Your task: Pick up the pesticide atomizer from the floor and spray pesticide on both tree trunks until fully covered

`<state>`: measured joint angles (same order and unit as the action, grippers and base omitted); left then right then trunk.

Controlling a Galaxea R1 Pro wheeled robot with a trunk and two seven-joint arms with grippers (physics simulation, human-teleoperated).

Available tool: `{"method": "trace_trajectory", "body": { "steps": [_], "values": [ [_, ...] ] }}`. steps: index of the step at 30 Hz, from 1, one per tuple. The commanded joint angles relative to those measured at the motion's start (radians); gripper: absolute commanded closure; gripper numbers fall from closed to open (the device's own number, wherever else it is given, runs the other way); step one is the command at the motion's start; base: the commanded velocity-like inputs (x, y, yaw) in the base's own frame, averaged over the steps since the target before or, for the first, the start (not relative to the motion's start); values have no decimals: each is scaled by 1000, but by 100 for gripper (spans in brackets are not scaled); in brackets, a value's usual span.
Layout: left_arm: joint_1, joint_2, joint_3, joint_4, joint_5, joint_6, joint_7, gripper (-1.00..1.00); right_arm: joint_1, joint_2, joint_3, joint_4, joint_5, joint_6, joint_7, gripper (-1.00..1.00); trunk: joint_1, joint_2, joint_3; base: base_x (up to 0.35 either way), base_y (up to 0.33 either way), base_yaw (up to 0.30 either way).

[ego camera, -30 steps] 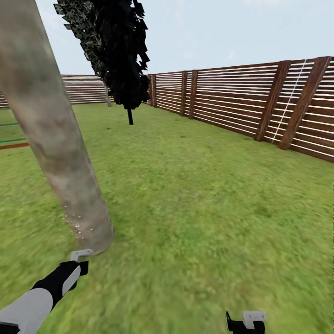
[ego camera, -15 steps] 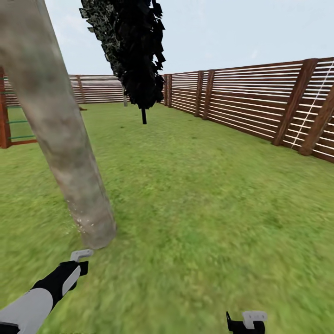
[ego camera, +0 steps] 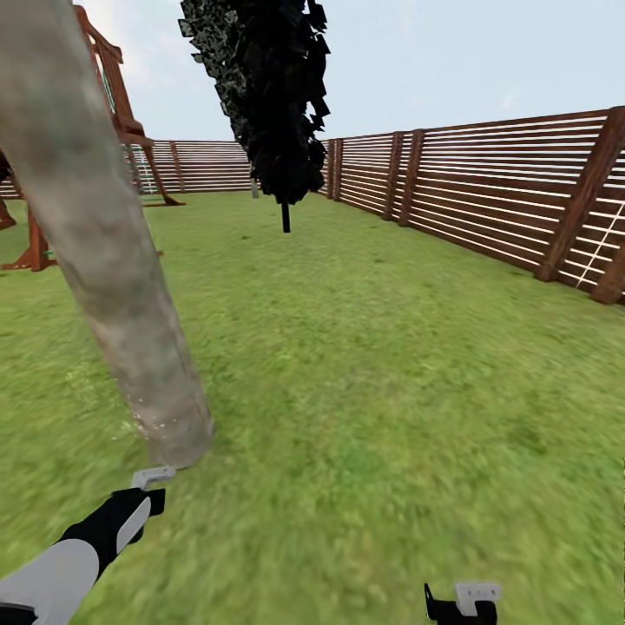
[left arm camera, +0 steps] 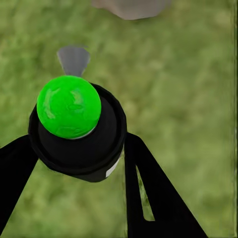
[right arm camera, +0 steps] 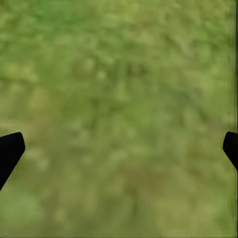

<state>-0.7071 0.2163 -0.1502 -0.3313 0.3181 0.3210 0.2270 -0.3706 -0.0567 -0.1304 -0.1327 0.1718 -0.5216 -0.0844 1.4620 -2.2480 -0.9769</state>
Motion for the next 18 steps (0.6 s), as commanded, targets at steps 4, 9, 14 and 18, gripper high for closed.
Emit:
{"method": "trace_trajectory", "body": {
  "steps": [4, 9, 14, 18],
  "values": [
    [0, 0, 0, 0, -1, 1, 0, 100, 0, 1, 0, -1, 0, 0, 0, -100, 0, 0, 0, 166, -255, 0],
    [0, 0, 0, 0, -1, 0, 0, 100, 0, 1, 0, -1, 0, 0, 0, -100, 0, 0, 0, 166, -255, 142],
    [0, 0, 0, 0, -1, 0, 0, 100, 0, 1, 0, -1, 0, 0, 0, -100, 0, 0, 0, 155, -255, 276],
    [0, 0, 0, -1, -1, 0, 0, 100, 0, 1, 0, -1, 0, 0, 0, -100, 0, 0, 0, 151, -255, 267]
  ]
}}
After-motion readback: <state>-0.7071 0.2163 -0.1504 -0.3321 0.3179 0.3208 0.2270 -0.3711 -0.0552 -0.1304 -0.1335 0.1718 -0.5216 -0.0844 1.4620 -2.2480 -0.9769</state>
